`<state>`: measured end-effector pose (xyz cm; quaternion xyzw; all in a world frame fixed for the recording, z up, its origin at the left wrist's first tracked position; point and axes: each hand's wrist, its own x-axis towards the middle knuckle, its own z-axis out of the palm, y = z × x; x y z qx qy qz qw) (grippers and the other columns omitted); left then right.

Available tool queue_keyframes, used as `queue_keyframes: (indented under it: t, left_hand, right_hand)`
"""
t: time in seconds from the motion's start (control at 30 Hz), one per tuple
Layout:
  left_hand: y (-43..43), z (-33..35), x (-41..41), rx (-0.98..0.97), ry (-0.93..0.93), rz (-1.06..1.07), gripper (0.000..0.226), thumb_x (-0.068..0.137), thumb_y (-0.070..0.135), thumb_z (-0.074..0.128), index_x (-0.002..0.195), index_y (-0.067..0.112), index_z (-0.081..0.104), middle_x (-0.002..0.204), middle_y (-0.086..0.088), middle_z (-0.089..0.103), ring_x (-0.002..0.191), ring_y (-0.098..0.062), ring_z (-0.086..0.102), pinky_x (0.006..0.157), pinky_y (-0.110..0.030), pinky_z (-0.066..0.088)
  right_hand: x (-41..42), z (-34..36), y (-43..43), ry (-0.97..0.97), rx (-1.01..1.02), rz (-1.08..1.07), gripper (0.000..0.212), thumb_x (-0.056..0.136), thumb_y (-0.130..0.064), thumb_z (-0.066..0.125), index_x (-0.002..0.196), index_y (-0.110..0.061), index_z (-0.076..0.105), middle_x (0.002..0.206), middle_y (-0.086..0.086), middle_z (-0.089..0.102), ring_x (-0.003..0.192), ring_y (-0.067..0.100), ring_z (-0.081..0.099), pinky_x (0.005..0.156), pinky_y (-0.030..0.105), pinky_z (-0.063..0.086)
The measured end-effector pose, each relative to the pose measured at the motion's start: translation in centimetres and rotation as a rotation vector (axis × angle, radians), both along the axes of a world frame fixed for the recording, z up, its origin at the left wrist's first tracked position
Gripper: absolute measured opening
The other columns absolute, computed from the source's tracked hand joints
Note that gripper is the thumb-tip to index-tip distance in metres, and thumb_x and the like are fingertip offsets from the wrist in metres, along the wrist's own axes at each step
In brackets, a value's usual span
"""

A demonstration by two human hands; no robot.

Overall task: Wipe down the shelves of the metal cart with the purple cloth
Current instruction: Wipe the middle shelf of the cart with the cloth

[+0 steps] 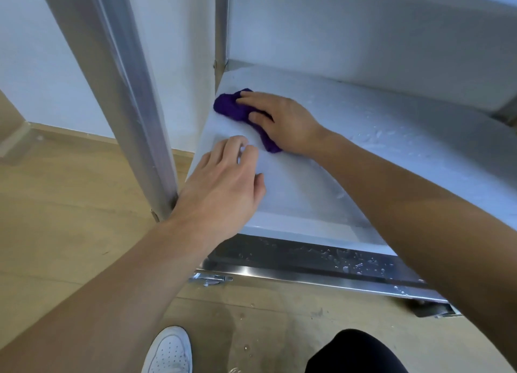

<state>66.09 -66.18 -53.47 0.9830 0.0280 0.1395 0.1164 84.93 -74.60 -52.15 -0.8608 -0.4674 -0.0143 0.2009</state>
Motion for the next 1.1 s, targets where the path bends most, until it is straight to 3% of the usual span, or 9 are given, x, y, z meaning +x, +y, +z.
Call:
queue_keyframes:
  t: [0.1,0.2,0.33,0.5,0.63,0.7,0.8,0.93,1.1]
  left_hand:
    - [0.1,-0.1,0.1,-0.015,0.021,-0.017,0.040,0.093,0.033,0.037,0.116,0.005,0.053,0.141,-0.015,0.042,0.136,-0.032,0.039,0.103,-0.041,0.040]
    - [0.4,0.0,0.4,-0.046,0.048,-0.018,0.033,0.094,0.030,0.042,0.118,0.007,0.048,0.133,-0.010,0.047,0.120,-0.028,0.050,0.098,-0.036,0.039]
    - [0.3,0.5,1.2,-0.039,0.045,0.038,0.026,0.093,0.030,0.043,0.111,0.012,0.048,0.115,-0.004,0.052,0.103,-0.024,0.052,0.090,-0.036,0.041]
    - [-0.7,0.3,1.8,0.003,0.017,0.066,0.028,0.092,0.026,0.035,0.111,0.012,0.049,0.115,-0.004,0.049,0.102,-0.024,0.047,0.090,-0.036,0.040]
    - [-0.4,0.0,1.9,-0.006,-0.005,0.054,0.026,0.092,0.025,0.041,0.111,0.010,0.049,0.115,-0.005,0.049,0.102,-0.024,0.048,0.091,-0.036,0.040]
    - [-0.3,0.0,2.0,-0.009,-0.008,0.052,0.025,0.092,0.025,0.042,0.111,0.009,0.050,0.114,-0.006,0.049,0.101,-0.024,0.048,0.091,-0.037,0.041]
    - [-0.3,0.1,1.9,-0.018,-0.002,0.053,0.027,0.091,0.025,0.042,0.112,0.009,0.050,0.116,-0.006,0.048,0.103,-0.025,0.049,0.093,-0.039,0.040]
    - [-0.1,0.3,1.9,-0.032,-0.009,0.043,0.026,0.091,0.027,0.045,0.110,0.010,0.051,0.115,-0.006,0.049,0.104,-0.025,0.049,0.095,-0.041,0.040]
    - [-0.2,0.6,1.7,-0.090,-0.017,0.056,0.031,0.092,0.027,0.047,0.117,0.010,0.053,0.120,-0.006,0.050,0.110,-0.026,0.048,0.098,-0.041,0.039]
  right_hand:
    - [3.4,0.5,1.2,0.032,-0.031,-0.197,0.039,0.101,-0.023,0.041,0.139,-0.027,0.048,0.144,-0.005,0.049,0.130,0.018,0.045,0.105,0.027,0.032]
    - [5.3,0.7,3.0,0.033,-0.046,-0.329,0.036,0.099,-0.022,0.038,0.131,-0.028,0.053,0.131,-0.003,0.058,0.118,0.021,0.054,0.096,0.036,0.044]
    - [4.1,0.6,4.3,0.005,-0.066,-0.176,0.040,0.101,-0.022,0.039,0.140,-0.024,0.047,0.143,-0.002,0.049,0.128,0.020,0.046,0.105,0.032,0.036]
    - [4.4,0.4,3.9,0.027,-0.068,-0.066,0.041,0.102,-0.024,0.039,0.143,-0.027,0.043,0.148,-0.006,0.043,0.133,0.016,0.042,0.110,0.028,0.030]
    - [7.4,0.7,3.5,0.045,-0.021,-0.439,0.038,0.097,-0.020,0.039,0.131,-0.027,0.053,0.128,0.000,0.059,0.114,0.023,0.056,0.085,0.032,0.045]
    - [7.3,0.6,3.7,0.038,-0.041,-0.537,0.036,0.094,-0.016,0.039,0.125,-0.025,0.056,0.119,0.001,0.062,0.105,0.023,0.059,0.073,0.030,0.043]
    - [5.6,1.0,4.2,0.057,-0.050,-0.402,0.039,0.096,-0.016,0.037,0.129,-0.027,0.054,0.126,0.000,0.059,0.109,0.023,0.057,0.085,0.034,0.048]
    - [2.4,1.3,2.3,0.077,-0.115,-0.187,0.042,0.102,-0.020,0.037,0.144,-0.026,0.041,0.148,-0.004,0.042,0.132,0.018,0.042,0.106,0.026,0.029]
    - [-0.1,1.3,-3.2,0.058,-0.140,-0.203,0.042,0.103,-0.022,0.038,0.145,-0.024,0.040,0.155,-0.008,0.032,0.140,0.015,0.032,0.110,0.019,0.019]
